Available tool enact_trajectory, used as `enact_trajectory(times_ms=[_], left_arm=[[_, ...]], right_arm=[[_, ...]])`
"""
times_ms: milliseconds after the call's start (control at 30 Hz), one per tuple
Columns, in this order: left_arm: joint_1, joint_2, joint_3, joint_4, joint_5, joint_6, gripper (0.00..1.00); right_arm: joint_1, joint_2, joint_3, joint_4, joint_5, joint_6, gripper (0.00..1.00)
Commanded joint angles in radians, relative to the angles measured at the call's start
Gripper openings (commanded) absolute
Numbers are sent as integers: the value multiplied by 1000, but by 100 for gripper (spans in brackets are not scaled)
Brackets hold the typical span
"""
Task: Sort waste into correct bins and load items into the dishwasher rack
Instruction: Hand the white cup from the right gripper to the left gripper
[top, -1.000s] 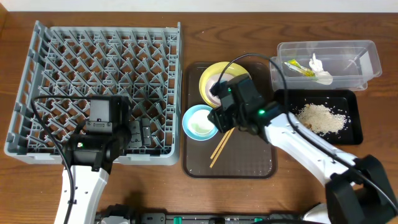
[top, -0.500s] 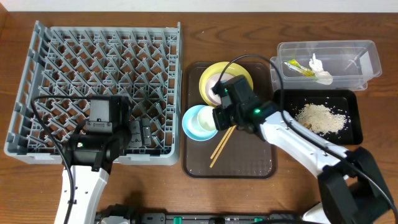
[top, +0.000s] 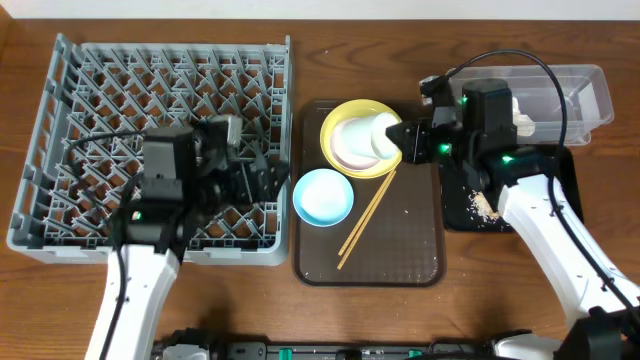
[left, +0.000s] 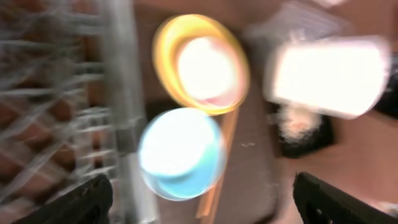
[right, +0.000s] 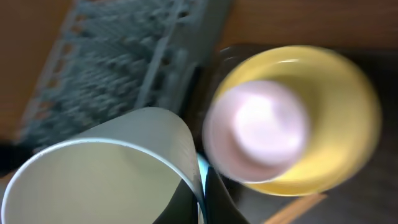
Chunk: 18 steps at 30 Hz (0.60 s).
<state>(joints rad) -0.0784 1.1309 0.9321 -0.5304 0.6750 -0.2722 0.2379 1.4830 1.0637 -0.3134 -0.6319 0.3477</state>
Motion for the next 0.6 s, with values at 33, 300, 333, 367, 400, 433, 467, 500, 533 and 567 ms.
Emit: enact_trajectory(times_ms=[33,300,333,367,400,433,467,500,533,567], left_arm=[[0,105,18,131,367,-166,94],[-39,274,18,512,678,-430,94],[-50,288,18,566,703,-463,94],[-63,299,18,617,718,-498,94],[-74,307,18,654,725,-525,94],[-86,313,18,689,725,-556,93],[-96,315,18,709,725,-575,93],[-111,318,18,736,725,-602,93],[-121,318,18,750,725,-615,93],[-134,318,18,766,729,-631,90]], right_arm=[[10,42,6,77,-382,11,1],[45,62,6,230,-556,49,1],[47,62,6,243,-565,55,1],[50,62,6,261,-583,60,1],[51,62,6,277,-602,60,1],[52,62,6,299,-625,66,1],[51,62,6,319,-638,78,1],[51,62,6,334,-638,96,1],[51,62,6,343,-635,101,1],[51,62,6,352,-633,101,1]])
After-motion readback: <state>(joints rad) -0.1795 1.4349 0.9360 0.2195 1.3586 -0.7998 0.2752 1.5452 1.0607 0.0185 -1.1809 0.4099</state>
